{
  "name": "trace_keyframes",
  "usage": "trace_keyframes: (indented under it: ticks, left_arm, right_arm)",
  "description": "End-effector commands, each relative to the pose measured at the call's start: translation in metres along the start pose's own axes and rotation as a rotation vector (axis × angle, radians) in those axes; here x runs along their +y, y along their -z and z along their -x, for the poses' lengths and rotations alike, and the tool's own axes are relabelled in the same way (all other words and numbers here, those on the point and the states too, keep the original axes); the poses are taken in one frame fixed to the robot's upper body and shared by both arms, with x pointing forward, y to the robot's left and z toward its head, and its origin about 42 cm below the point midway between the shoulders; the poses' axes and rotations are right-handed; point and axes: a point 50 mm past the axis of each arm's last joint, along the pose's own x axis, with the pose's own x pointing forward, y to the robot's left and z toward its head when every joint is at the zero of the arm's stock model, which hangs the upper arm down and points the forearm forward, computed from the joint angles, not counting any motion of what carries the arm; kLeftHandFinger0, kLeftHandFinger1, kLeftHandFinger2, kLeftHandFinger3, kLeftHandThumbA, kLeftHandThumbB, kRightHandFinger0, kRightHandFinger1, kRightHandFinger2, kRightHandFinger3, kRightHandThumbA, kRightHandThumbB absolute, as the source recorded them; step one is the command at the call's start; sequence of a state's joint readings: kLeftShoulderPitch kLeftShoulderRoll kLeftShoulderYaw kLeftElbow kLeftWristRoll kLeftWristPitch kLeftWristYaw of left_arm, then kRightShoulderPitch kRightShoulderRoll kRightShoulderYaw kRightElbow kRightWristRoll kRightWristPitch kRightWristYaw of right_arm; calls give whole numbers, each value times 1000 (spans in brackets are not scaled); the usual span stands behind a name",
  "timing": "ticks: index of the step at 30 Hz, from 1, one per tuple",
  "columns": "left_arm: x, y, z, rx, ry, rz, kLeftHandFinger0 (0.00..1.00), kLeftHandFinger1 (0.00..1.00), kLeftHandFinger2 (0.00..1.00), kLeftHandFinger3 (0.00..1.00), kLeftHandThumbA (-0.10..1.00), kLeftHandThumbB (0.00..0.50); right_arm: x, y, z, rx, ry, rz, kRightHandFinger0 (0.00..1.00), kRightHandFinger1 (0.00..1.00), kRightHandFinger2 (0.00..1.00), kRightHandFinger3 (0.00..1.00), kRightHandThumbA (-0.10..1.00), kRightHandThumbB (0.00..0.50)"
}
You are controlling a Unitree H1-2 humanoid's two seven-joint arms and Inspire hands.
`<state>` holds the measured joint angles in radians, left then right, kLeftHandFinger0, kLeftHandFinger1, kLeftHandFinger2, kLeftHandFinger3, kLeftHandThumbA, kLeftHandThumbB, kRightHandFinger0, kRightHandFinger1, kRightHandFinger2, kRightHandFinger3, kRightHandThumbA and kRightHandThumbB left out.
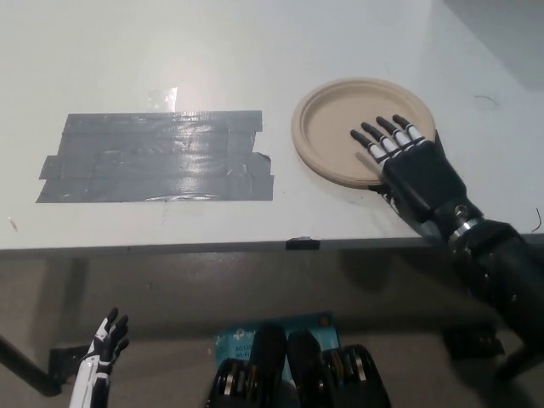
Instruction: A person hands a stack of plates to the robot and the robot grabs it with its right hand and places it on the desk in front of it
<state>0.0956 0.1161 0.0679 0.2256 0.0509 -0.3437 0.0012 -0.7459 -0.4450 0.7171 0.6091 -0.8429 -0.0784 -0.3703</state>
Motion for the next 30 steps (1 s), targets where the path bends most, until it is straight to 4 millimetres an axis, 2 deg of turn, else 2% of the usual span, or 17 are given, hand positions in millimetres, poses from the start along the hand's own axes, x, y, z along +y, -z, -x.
trace_keyframes:
  ticks: [1,2,6,8,9,10,12,15,16,18,20,23,24,25,29,30]
  left_arm:
    - [12,-17,-12,-86,-20,28,1000,1000,1000,1000,1000,221]
    - [12,-18,-14,-90,-21,27,1000,1000,1000,1000,1000,220]
    - [12,-20,-18,-99,-23,26,1000,1000,1000,1000,1000,206]
    - [12,-22,-22,-108,-22,27,1000,1000,1000,1000,1000,215]
    - [12,-23,-25,-112,-21,28,1000,1000,1000,1000,1000,221]
    - [12,-25,-29,-116,-17,30,1000,1000,1000,1000,1000,226]
    - [11,-27,-33,-122,-14,29,1000,1000,1000,1000,1000,226]
    - [9,-31,-41,-137,-8,32,1000,1000,1000,1000,1000,223]
    - [7,-35,-46,-145,-5,38,1000,1000,1000,1000,1000,239]
    - [7,-38,-52,-157,-2,31,1000,1000,1000,1000,1000,235]
    - [7,-42,-57,-167,4,29,1000,1000,1000,1000,1000,227]
    - [5,-46,-63,-171,11,35,1000,1000,1000,1000,1000,221]
    - [5,-47,-63,-174,13,31,1000,1000,1000,1000,1000,225]
    - [4,-49,-64,-177,16,27,1000,1000,1000,1000,1000,225]
    - [3,-50,-67,-182,24,34,1000,1000,1000,1000,1000,224]
    - [2,-52,-71,-188,31,44,1000,1000,1000,1000,1000,228]
  right_arm:
    - [-244,6,30,-409,-646,-898,1000,1000,1000,1000,824,500]
    - [-253,8,36,-439,-623,-901,1000,1000,1000,1000,867,500]
    - [-267,12,46,-490,-580,-918,1000,1000,1000,1000,857,500]
    - [-277,15,55,-527,-514,-938,1000,1000,1000,1000,874,500]
    - [-284,14,63,-542,-440,-948,1000,1000,1000,1000,914,500]
    - [-300,10,79,-568,-304,-968,1000,1000,1000,1000,973,500]
    - [-310,7,87,-587,-235,-979,1000,1000,1000,1000,1000,500]
    - [-332,3,119,-656,5,-999,1000,1000,1000,1000,1000,500]
    - [-345,0,144,-699,158,-1009,1000,1000,1000,1000,1000,500]
    - [-354,-6,166,-734,310,-1007,1000,1000,1000,1000,1000,500]
    - [-359,-10,179,-775,385,-1015,1000,1000,1000,1000,1000,500]
    - [-351,-21,196,-788,494,-1015,1000,1000,1000,1000,1000,500]
    - [-340,-25,197,-788,514,-1037,1000,1000,1000,1000,1000,500]
    - [-321,-33,200,-777,534,-1082,1000,1000,1000,1000,1000,500]
    - [-290,-42,207,-732,511,-1151,1000,1000,1000,1000,1000,500]
    - [-267,-49,213,-698,488,-1197,1000,1000,1000,1000,1000,500]
